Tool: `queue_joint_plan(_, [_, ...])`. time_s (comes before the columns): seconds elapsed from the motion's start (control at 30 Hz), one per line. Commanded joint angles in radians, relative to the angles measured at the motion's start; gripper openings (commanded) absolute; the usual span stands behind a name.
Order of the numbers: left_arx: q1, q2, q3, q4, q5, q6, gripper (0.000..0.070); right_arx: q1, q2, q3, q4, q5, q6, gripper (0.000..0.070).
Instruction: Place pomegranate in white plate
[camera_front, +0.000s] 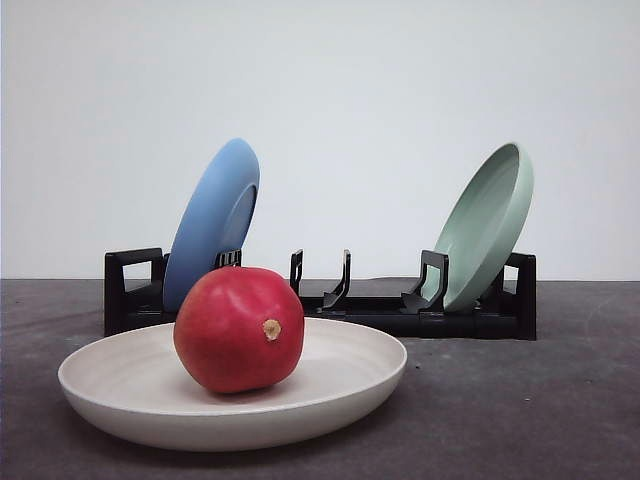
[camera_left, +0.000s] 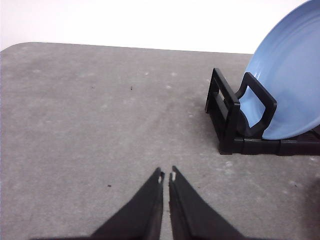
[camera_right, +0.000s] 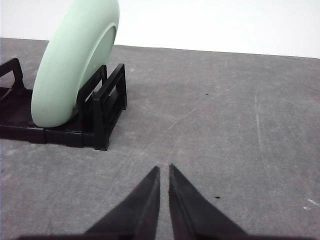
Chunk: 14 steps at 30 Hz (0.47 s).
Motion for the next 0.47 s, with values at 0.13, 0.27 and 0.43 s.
queue_joint_plan(0.13, [0.0, 0.0, -0.011, -0.001, 0.002, -0.003, 0.0, -0.001, -0.001, -0.005, 0.01, 0.001, 0.01, 0.0028])
queue_joint_plan(0.27, [0.0, 0.0, -0.011, -0.001, 0.002, -0.003, 0.0, -0.001, -0.001, -0.005, 0.01, 0.001, 0.011, 0.0028])
queue_joint_plan(0.43, [0.0, 0.0, -0.011, -0.002, 0.002, -0.003, 0.0, -0.001, -0.001, -0.005, 0.01, 0.001, 0.011, 0.0029])
